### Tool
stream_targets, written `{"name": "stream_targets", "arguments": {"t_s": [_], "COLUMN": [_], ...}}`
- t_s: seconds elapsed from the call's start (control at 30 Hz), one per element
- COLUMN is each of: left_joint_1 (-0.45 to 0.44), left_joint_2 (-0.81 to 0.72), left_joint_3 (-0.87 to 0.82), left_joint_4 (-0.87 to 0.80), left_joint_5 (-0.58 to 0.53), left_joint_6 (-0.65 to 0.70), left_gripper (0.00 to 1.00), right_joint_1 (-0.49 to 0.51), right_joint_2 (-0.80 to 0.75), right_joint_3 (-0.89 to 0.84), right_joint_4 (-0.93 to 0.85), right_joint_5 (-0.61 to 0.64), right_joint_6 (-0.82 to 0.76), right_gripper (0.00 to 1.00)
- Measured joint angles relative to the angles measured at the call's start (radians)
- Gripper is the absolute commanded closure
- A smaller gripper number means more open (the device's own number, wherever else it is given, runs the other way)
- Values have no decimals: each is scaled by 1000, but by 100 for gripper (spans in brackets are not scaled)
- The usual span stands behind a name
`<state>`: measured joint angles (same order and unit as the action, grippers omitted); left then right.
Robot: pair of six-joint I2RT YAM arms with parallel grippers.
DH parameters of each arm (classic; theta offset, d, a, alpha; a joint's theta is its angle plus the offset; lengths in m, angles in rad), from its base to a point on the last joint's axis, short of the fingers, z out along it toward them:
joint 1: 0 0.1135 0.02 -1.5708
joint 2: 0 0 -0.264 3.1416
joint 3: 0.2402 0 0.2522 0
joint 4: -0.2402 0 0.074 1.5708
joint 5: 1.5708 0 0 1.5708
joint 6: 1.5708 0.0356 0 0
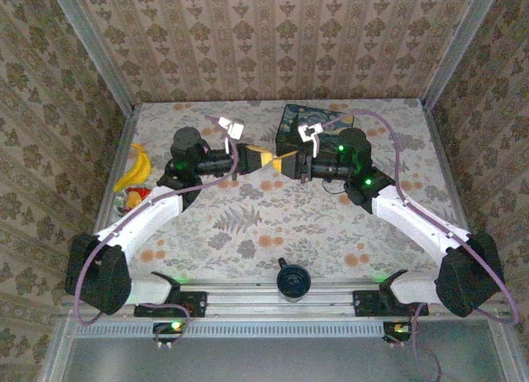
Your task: Unlock the padlock with the key
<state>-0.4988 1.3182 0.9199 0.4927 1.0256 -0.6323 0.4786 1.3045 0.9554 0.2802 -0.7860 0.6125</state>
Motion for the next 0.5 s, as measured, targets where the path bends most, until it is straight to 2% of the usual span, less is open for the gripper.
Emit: {"name": "stream_targets", "arguments": {"t_s": [0.5], "left_joint_1": [0], "left_joint_2": [0], "left_joint_3": [2], "left_joint_4": [-27], "left_joint_5": [7], "left_joint_6": [1], "left_gripper": [100], "right_joint_1": [0], "right_joint_2": [0], "right_joint_3": [0], "right_joint_4": [-23], "right_joint_5": [16], "right_joint_6": [-8], "right_gripper": [73]}}
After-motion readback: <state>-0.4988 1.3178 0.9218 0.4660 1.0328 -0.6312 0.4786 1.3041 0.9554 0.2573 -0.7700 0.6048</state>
